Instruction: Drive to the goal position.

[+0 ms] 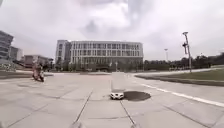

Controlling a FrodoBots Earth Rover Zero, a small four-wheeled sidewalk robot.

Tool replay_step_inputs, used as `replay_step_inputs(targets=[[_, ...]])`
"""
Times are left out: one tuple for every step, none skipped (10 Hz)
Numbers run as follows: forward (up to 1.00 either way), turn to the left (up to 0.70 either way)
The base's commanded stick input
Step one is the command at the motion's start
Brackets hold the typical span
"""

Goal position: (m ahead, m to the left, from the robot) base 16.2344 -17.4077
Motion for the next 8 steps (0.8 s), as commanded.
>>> replay_step_inputs(targets=[[0.7,0.0],[0.7,0.0],[0.7,0.0],[0.7,0.0],[0.7,0.0],[0.7,0.0],[0.7,0.0],[0.7,0.01]])
